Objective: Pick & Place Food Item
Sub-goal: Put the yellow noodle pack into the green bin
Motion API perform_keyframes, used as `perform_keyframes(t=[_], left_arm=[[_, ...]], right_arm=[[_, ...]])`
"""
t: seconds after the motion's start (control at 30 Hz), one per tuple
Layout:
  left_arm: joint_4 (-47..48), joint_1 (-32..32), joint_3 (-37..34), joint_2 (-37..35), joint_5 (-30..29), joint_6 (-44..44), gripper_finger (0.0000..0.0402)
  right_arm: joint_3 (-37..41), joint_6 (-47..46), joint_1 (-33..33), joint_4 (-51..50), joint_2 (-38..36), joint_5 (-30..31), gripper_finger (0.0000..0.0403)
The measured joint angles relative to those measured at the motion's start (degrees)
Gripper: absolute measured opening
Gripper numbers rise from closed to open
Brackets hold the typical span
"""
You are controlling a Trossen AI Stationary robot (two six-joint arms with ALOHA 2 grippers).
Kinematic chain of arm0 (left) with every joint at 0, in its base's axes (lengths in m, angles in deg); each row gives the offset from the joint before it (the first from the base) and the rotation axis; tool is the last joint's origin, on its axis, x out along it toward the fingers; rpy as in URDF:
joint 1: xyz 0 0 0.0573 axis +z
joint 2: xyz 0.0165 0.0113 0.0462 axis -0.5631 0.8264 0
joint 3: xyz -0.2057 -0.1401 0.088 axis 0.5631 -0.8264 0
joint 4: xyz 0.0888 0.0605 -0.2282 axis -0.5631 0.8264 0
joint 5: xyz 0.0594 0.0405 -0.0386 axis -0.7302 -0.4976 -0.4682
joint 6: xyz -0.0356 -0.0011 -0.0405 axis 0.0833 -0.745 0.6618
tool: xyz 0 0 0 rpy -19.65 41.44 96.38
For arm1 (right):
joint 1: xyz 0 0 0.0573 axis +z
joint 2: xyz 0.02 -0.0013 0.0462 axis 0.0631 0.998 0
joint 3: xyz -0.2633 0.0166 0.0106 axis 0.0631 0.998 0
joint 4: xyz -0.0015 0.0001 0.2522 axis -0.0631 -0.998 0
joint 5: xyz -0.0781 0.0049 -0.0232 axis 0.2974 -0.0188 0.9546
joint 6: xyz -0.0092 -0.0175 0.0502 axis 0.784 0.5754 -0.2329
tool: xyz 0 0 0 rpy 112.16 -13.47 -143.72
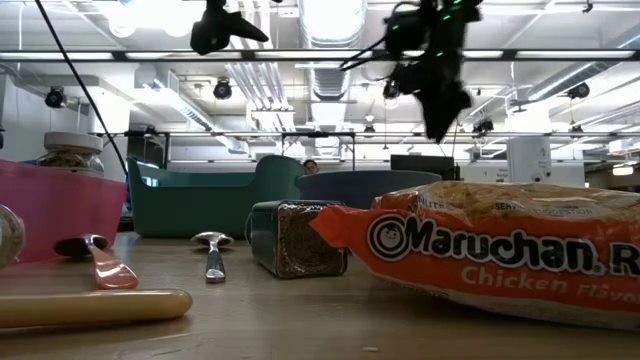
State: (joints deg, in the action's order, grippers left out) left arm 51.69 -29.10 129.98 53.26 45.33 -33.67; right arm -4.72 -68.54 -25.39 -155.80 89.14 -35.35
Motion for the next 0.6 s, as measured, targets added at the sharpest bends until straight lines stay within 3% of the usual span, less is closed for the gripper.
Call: perform_keyframes(t=[0.2,0.37,0.6], left_arm=[[2.8,0.4,0.0,0.0,0.0,-2.9,0.025],[4.3,0.4,0.0,0.0,0.0,-3.3,0.025],[4.2,0.4,0.0,0.0,0.0,-2.9,0.025]], right_arm=[[11.7,-21.1,0.3,0.0,-12.7,0.4,0.0191],[20.4,-38.4,0.3,1.1,-21.1,4.1,0.0191],[33.9,-51.1,-0.6,12.5,-28.3,4.8,0.0191]])
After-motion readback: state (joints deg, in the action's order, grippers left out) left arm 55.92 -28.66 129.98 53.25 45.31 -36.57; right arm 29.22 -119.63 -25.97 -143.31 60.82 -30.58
